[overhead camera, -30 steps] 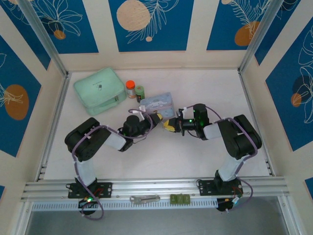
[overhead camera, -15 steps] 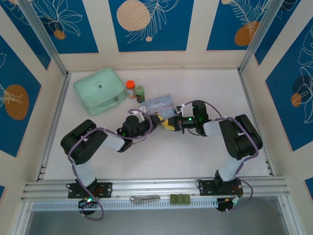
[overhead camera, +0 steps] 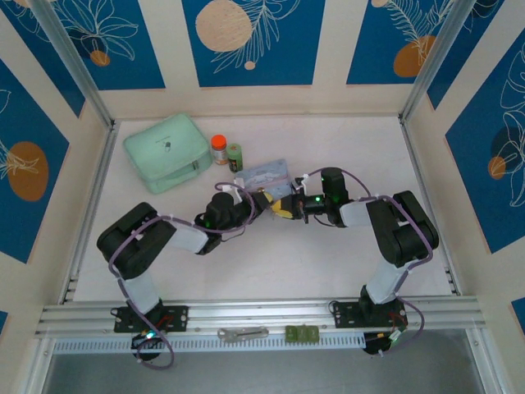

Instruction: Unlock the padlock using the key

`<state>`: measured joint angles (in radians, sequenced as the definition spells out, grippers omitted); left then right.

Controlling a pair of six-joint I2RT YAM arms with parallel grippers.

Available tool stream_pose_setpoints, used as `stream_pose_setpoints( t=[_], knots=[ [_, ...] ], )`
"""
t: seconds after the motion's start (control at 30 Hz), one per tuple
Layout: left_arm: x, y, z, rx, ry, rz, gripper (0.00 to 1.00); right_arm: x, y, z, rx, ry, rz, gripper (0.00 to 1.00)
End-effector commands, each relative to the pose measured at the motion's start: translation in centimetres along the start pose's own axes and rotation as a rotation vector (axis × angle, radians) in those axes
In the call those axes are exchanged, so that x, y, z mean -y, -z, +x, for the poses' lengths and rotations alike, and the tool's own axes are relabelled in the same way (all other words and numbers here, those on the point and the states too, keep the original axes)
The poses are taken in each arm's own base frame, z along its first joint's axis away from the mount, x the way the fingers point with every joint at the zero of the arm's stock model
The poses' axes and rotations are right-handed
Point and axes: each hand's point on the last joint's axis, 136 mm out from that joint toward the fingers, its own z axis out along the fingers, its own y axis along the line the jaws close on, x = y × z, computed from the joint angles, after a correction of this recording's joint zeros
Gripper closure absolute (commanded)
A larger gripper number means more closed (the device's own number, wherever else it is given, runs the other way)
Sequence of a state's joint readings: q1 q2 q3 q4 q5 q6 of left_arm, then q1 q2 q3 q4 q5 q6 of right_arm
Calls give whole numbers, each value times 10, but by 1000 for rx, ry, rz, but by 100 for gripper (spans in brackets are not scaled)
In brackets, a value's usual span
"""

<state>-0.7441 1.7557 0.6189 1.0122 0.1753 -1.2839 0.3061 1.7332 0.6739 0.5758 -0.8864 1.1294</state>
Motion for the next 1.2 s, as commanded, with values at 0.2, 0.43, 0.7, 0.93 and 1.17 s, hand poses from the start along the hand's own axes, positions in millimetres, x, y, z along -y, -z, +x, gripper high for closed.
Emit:
stream_pose_setpoints(
  t=[0.2,0.43,0.7,0.93,1.17],
  knots=[
    [88,8,67,-257,-162,411,100,-14,-1,-29,191,-251,-56,100],
    [88,8,67,-254,-212,438,100,-43,-10,-25,127,-521,-211,100],
    [81,16,77,-288,-307,451,100,-82,-24,-49,141,-732,-410,100],
    [82,19,71,-271,-314,450,100,-75,-17,-65,232,-767,-446,100],
    [71,15,53,-205,-228,393,100,-34,-14,-55,264,-638,-301,75]
  ],
)
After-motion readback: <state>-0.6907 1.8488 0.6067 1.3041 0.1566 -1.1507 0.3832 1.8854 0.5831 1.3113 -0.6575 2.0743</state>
